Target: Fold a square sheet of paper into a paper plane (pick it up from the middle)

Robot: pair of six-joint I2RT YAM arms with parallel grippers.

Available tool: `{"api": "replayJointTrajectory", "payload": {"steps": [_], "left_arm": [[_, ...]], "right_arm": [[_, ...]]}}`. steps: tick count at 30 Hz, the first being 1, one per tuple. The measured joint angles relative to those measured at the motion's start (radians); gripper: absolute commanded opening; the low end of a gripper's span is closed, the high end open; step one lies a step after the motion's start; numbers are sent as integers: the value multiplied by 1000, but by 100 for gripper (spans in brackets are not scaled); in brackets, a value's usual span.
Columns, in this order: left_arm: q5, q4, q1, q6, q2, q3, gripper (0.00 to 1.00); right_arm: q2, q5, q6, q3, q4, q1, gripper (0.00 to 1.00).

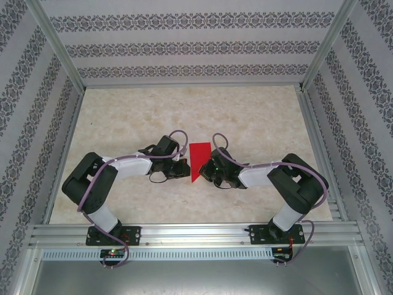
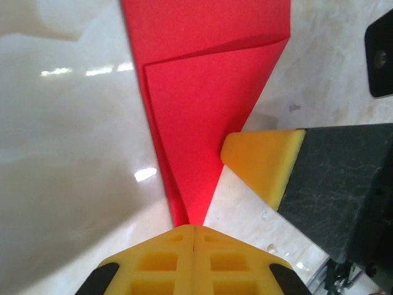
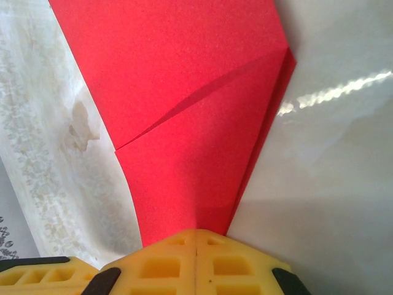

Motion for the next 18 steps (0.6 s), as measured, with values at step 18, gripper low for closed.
{"api": "replayJointTrajectory", "payload": {"steps": [18], "left_arm": [[63,85,-10,-40,102,12,4]], "right_arm": [[0,3,19,0,0,5,3]]}}
